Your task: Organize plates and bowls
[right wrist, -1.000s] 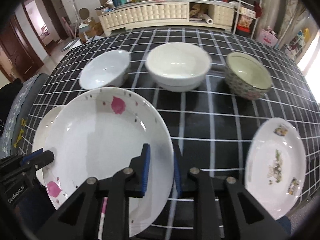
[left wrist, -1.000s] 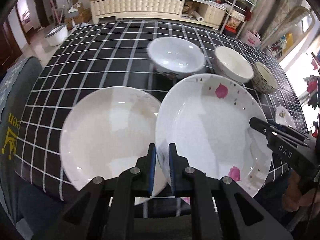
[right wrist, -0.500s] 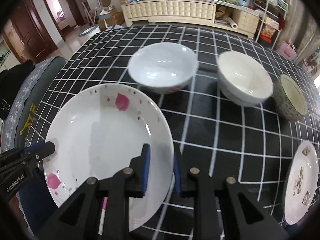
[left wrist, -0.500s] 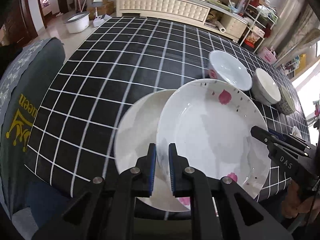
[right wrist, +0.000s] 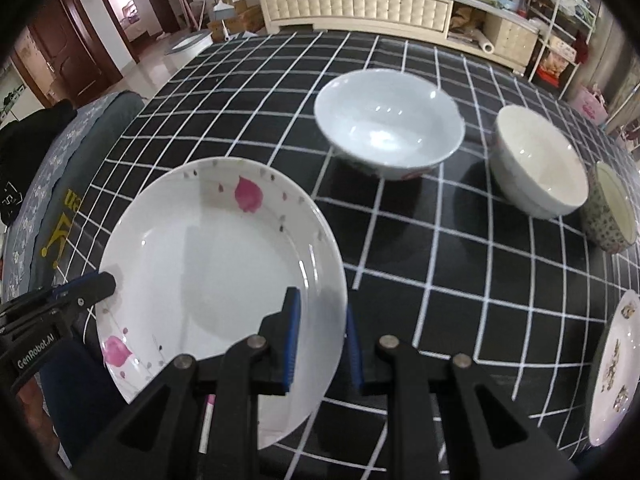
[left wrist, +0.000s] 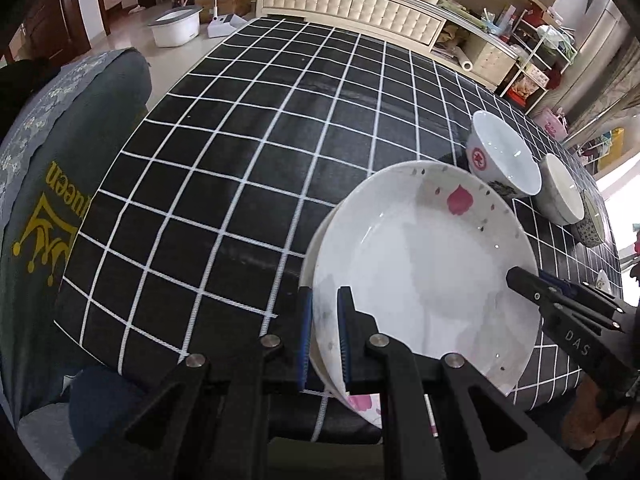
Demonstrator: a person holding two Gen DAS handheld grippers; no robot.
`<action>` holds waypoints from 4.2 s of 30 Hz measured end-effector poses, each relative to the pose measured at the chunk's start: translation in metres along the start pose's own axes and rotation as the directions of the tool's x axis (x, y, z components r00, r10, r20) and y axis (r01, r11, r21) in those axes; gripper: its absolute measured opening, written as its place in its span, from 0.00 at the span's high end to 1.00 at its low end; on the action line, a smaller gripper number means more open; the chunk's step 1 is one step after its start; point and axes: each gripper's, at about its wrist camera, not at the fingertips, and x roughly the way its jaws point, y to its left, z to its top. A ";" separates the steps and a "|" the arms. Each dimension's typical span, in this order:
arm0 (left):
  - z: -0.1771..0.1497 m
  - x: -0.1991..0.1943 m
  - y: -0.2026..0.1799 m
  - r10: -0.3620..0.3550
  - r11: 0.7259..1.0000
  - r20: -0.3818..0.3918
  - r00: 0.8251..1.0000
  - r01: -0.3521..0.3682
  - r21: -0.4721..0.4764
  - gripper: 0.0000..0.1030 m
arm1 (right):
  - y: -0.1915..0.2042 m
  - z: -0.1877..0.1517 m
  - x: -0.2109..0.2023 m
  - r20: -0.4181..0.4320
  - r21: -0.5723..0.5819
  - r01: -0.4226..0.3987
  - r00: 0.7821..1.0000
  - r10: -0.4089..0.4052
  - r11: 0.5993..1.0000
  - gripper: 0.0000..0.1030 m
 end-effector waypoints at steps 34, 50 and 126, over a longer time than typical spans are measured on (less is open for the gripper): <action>-0.021 -0.084 -0.122 -0.073 0.967 0.172 0.982 0.028 0.253 0.47 | -0.064 -0.038 -0.097 0.161 -0.015 0.179 0.971 -0.175 0.984 0.66; -0.043 -0.069 -0.273 -0.159 0.886 0.111 0.981 0.092 0.454 0.46 | -0.185 -0.083 -0.147 0.168 0.227 0.176 0.962 -0.216 0.958 0.50; -0.050 0.037 -0.364 -0.146 0.871 -0.104 0.984 0.178 0.459 0.84 | -0.299 -0.116 -0.113 0.109 0.346 0.113 0.981 -0.159 0.932 0.76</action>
